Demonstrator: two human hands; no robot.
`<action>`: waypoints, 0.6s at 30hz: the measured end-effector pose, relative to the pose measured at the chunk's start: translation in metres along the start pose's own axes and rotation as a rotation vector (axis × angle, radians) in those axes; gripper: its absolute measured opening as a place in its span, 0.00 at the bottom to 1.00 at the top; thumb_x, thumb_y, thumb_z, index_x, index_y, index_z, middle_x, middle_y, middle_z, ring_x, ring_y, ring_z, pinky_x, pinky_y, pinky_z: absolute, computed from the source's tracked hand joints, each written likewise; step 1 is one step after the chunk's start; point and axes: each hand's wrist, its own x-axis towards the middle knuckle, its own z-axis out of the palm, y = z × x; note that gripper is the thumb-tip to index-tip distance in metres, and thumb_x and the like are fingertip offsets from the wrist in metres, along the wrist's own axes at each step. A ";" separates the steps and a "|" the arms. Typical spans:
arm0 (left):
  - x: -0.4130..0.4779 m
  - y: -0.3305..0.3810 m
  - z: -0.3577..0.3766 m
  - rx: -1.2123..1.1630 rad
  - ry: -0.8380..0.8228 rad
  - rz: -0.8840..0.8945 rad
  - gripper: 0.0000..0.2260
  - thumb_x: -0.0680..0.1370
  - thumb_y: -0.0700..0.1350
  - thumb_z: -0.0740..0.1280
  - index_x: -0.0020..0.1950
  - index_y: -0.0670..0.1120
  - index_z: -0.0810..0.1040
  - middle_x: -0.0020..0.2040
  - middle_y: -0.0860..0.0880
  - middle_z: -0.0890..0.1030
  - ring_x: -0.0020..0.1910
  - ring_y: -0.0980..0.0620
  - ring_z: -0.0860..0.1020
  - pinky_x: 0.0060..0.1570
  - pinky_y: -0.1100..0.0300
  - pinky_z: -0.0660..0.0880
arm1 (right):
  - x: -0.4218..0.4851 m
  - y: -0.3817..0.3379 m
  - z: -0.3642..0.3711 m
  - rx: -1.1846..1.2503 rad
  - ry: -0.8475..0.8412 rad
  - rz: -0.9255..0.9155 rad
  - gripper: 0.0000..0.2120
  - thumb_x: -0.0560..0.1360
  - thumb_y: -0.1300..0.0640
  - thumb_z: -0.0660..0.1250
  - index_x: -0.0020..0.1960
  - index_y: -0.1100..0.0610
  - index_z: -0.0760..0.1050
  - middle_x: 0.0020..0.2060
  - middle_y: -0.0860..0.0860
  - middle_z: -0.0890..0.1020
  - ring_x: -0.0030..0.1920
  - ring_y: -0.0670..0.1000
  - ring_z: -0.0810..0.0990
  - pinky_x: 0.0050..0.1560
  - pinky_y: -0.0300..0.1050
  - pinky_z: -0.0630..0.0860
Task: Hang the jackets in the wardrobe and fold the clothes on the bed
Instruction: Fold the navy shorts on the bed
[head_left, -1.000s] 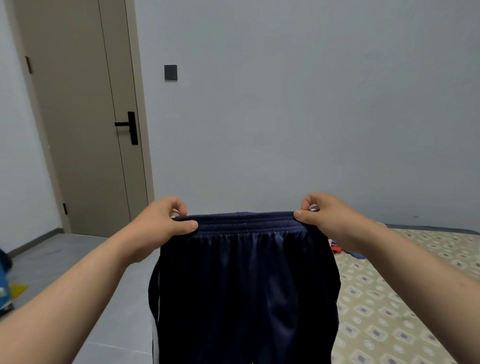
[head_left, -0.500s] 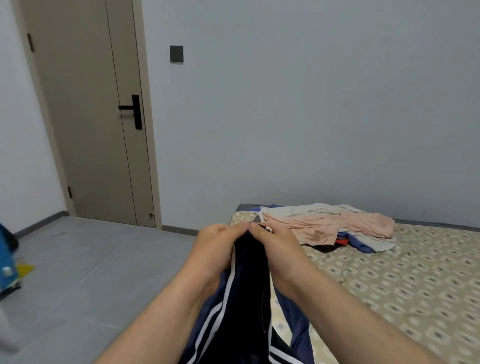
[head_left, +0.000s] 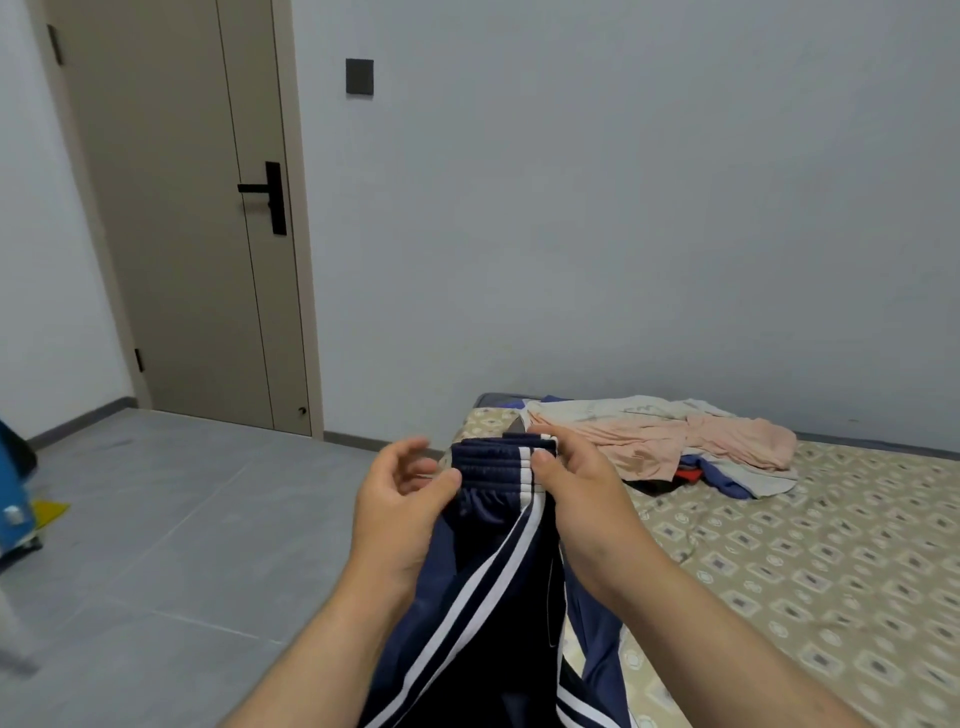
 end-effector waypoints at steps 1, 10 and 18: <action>0.002 -0.006 -0.003 0.033 0.013 0.006 0.21 0.74 0.38 0.73 0.65 0.46 0.75 0.57 0.47 0.80 0.56 0.51 0.77 0.55 0.61 0.75 | 0.000 -0.002 -0.001 0.084 -0.028 0.030 0.13 0.83 0.63 0.57 0.56 0.54 0.80 0.50 0.56 0.86 0.51 0.57 0.85 0.53 0.53 0.81; -0.005 -0.017 -0.005 -0.533 -0.377 -0.354 0.21 0.67 0.42 0.77 0.58 0.38 0.82 0.55 0.34 0.82 0.50 0.37 0.84 0.44 0.47 0.82 | -0.005 -0.021 -0.010 0.422 -0.125 0.045 0.15 0.83 0.60 0.56 0.63 0.65 0.76 0.58 0.64 0.82 0.58 0.62 0.82 0.56 0.53 0.81; 0.002 0.014 0.002 -0.092 -0.095 0.067 0.04 0.75 0.36 0.72 0.47 0.44 0.83 0.45 0.43 0.86 0.46 0.42 0.85 0.42 0.52 0.82 | -0.017 0.003 0.003 0.275 -0.200 0.126 0.27 0.69 0.47 0.75 0.65 0.56 0.77 0.58 0.56 0.83 0.59 0.58 0.82 0.61 0.58 0.77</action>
